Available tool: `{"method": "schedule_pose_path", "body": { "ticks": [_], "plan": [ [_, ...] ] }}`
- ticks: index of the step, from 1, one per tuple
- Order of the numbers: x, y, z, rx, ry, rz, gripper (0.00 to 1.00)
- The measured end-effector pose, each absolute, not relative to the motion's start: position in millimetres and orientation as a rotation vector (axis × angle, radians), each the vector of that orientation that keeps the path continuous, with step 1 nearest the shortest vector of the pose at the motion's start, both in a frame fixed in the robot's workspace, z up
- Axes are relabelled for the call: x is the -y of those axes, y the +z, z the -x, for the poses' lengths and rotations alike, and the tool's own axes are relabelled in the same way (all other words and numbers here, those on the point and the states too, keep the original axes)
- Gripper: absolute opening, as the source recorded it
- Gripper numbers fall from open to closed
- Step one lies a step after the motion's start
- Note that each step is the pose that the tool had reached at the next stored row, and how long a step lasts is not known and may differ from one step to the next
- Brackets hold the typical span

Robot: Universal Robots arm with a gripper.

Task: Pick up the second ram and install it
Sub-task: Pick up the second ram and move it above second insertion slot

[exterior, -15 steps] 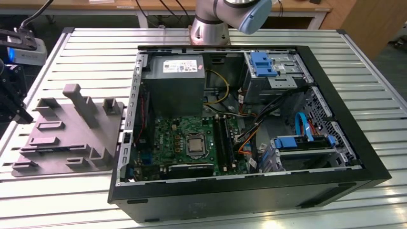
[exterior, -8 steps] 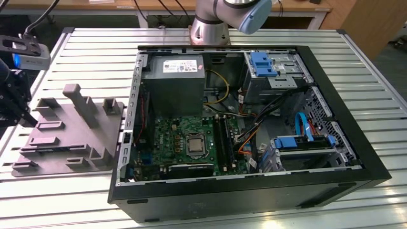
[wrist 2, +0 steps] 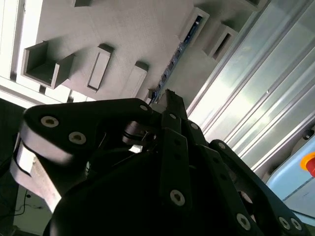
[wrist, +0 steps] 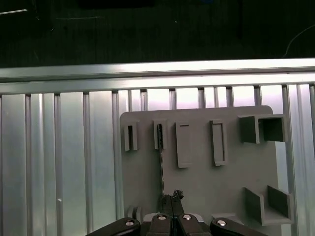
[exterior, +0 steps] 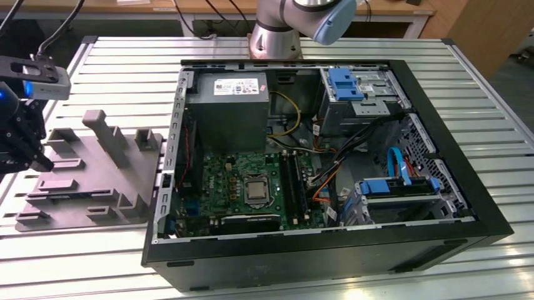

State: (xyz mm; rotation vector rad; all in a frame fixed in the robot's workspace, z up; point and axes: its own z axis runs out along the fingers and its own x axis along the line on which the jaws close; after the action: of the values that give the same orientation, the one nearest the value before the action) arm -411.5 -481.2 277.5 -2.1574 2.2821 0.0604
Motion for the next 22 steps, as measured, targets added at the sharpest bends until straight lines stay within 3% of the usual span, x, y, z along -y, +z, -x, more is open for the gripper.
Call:
{"method": "schedule_pose_path", "body": {
  "ticks": [22],
  "plan": [
    [481, 245, 422, -2.270, 0.049, 2.155, 0.10]
  ]
}}
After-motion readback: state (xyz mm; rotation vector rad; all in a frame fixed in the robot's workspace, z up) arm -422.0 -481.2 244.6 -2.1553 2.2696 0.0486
